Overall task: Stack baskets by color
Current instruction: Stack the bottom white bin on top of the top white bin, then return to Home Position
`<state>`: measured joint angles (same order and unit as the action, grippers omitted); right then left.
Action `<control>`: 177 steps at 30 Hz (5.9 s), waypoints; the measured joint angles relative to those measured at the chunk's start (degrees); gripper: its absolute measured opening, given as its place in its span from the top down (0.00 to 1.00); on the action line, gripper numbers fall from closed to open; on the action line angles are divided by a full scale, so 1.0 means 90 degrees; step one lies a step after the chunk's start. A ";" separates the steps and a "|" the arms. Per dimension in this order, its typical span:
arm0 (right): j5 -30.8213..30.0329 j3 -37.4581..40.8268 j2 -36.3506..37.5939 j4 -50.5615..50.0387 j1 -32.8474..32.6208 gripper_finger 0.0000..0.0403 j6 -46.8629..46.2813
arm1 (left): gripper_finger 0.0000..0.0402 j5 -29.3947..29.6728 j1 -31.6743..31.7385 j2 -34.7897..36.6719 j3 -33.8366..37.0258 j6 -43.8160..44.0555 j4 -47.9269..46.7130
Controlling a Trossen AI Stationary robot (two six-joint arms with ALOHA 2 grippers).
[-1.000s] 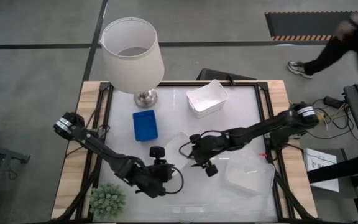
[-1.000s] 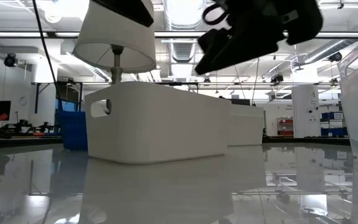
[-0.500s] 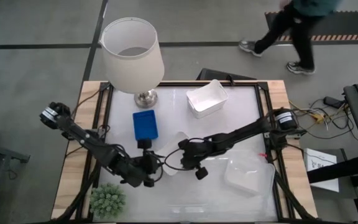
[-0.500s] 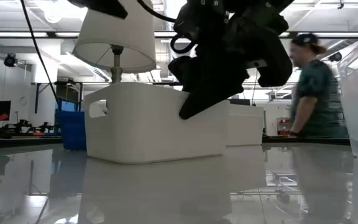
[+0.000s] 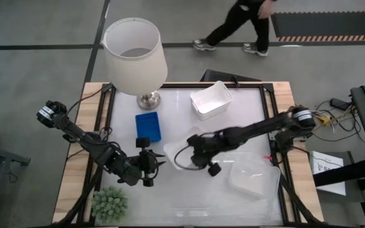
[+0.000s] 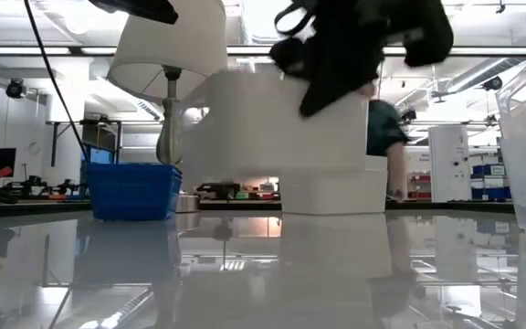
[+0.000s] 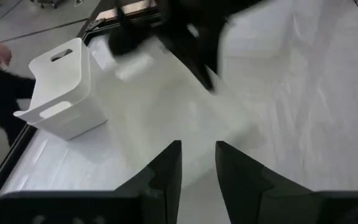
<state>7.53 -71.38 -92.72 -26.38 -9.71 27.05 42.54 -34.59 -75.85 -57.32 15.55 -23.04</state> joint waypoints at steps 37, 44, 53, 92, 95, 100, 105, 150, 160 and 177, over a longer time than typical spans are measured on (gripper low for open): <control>0.2740 -0.0038 0.0816 -0.2256 0.5983 0.98 0.5340 | 0.80 0.0352 0.0015 -0.0007 0.0000 -0.0318 0.0225; 0.2710 -0.0067 0.0898 -0.2530 0.5773 0.98 0.5080 | 0.80 0.0362 0.0017 -0.0007 0.0000 -0.0321 0.0224; 0.2665 -0.0036 0.0804 -0.2294 0.5730 0.93 0.3864 | 0.80 0.0389 0.0056 -0.0007 0.0013 -0.0318 0.0227; 0.1654 0.5642 0.6098 0.3015 0.2160 0.97 -0.0345 | 0.80 -0.0415 0.0670 0.4423 0.5655 -0.1482 0.5523; 0.1654 0.5997 0.6707 0.3012 0.2160 0.97 -0.0364 | 0.80 -0.0437 0.0672 0.4784 0.5884 -0.1658 0.5673; 0.1571 0.6441 0.7642 0.3013 0.2160 0.97 -0.0356 | 0.80 -0.0184 0.0682 0.5337 0.6313 -0.1676 0.5768; 0.1221 0.6733 0.8490 0.2835 0.2180 0.97 -0.0059 | 0.80 0.0408 0.0722 0.5919 0.6309 -0.2428 0.5564; 0.2659 0.7857 0.9220 0.3369 0.2233 0.97 -0.1442 | 0.80 0.0806 0.0718 0.7448 0.6326 -0.3942 0.5495; 0.2659 0.7860 0.9204 0.3365 0.2233 0.97 -0.1442 | 0.80 0.0806 0.0716 0.7344 0.6329 -0.3942 0.5499; 0.2659 0.7864 0.9204 0.3358 0.2233 0.97 -0.1440 | 0.80 0.0804 0.0716 0.7305 0.6329 -0.3942 0.5502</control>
<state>31.46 -0.60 -9.89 3.84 10.39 14.09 49.78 -28.14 -10.11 -0.36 -19.92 26.48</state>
